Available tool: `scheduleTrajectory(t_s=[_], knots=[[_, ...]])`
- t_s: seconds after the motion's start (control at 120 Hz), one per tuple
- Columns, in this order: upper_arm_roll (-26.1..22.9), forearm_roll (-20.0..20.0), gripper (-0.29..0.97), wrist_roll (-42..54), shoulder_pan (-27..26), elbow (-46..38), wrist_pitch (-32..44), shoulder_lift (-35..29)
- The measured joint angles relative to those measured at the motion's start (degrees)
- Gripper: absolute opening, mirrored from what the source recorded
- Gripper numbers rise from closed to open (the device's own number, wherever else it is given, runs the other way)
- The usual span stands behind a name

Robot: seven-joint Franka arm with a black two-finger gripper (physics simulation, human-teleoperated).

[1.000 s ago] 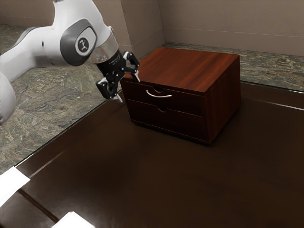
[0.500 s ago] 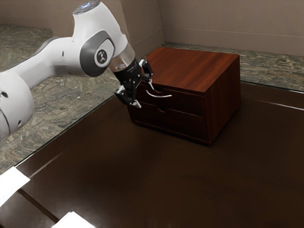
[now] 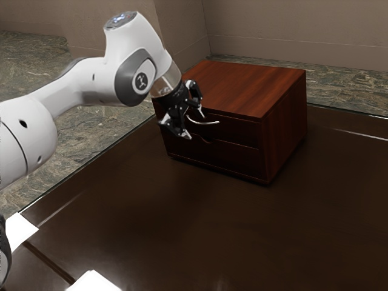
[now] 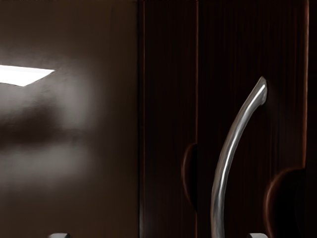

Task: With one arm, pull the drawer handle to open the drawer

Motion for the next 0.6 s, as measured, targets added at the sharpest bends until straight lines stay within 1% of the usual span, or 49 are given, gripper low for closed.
scheduleTrajectory(t_s=[0.4,0.6], knots=[[-0.44,-0.15,0.42,-0.92,0.66,0.08,2.55,1.78],[-0.37,-0.81,0.35,-1.2,0.61,-0.1,3.12,1.7]])
